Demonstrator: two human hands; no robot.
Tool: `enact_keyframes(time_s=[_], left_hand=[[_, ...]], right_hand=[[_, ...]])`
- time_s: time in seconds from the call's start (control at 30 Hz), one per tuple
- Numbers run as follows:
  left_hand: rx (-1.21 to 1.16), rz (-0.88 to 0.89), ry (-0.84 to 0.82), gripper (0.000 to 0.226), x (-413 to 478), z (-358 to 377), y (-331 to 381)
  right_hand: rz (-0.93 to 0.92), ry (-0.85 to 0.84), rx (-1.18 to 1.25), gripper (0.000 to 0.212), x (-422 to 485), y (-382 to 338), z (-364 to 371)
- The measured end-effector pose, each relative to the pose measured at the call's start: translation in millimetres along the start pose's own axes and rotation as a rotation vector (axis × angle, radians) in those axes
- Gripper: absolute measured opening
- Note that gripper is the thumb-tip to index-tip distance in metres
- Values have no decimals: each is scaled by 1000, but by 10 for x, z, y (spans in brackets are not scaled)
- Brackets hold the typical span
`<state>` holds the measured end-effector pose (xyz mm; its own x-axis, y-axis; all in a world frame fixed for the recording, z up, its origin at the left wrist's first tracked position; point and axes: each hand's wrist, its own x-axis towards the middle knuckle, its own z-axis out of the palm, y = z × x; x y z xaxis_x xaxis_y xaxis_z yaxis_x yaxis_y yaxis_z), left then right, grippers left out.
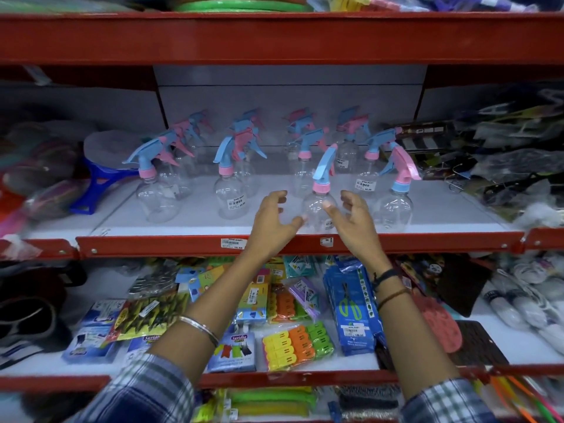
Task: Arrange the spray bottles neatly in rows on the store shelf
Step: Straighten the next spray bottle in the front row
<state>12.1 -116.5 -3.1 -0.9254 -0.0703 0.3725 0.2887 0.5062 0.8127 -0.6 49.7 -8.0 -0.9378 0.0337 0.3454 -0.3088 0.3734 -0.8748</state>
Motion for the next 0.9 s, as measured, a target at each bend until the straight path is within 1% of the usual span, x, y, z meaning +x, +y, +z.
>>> enact_keyframes(time_s=[0.07, 0.13, 0.17, 0.23, 0.3, 0.37, 0.43, 0.5, 0.57, 0.6, 0.67, 0.8, 0.9], left_hand=[[-82, 27, 198, 44, -68, -162, -90], [-129, 39, 381, 35, -78, -379, -225], [-139, 33, 439, 35, -61, -472, -290], [-114, -6, 487, 42, 52, -675, -449], [-80, -86, 425, 56, 214, -835, -593], [-61, -179, 280, 69, 373, -971, -701], [-27, -228, 110, 78, 487, -1055, -781], [8, -232, -31, 82, 565, -1122, -837], [-1, -217, -113, 83, 612, -1154, -849], [-15, -204, -133, 82, 630, -1174, -856], [-24, -165, -136, 77, 628, -1197, -839], [2, -69, -143, 73, 548, -1264, -768], [23, -38, -174, 74, 397, -1291, -712]], right_hand=[[-88, 175, 87, 42, -105, -31, 85], [-222, 326, 163, 26, -203, -155, 242], [-292, 364, 183, 21, -243, -219, 315], [-400, 332, 183, 14, -272, -381, 547], [-429, 202, 152, 13, -220, -511, 798], [-369, 57, 106, 18, -87, -600, 1087], [-221, -65, 58, 30, 86, -640, 1350], [-60, -145, 12, 42, 258, -661, 1554], [53, -211, -3, 48, 380, -665, 1650], [83, -244, 4, 48, 418, -678, 1684], [104, -257, 14, 45, 446, -688, 1688], [79, -171, 22, 47, 375, -682, 1588], [48, -155, 31, 48, 203, -642, 1513]])
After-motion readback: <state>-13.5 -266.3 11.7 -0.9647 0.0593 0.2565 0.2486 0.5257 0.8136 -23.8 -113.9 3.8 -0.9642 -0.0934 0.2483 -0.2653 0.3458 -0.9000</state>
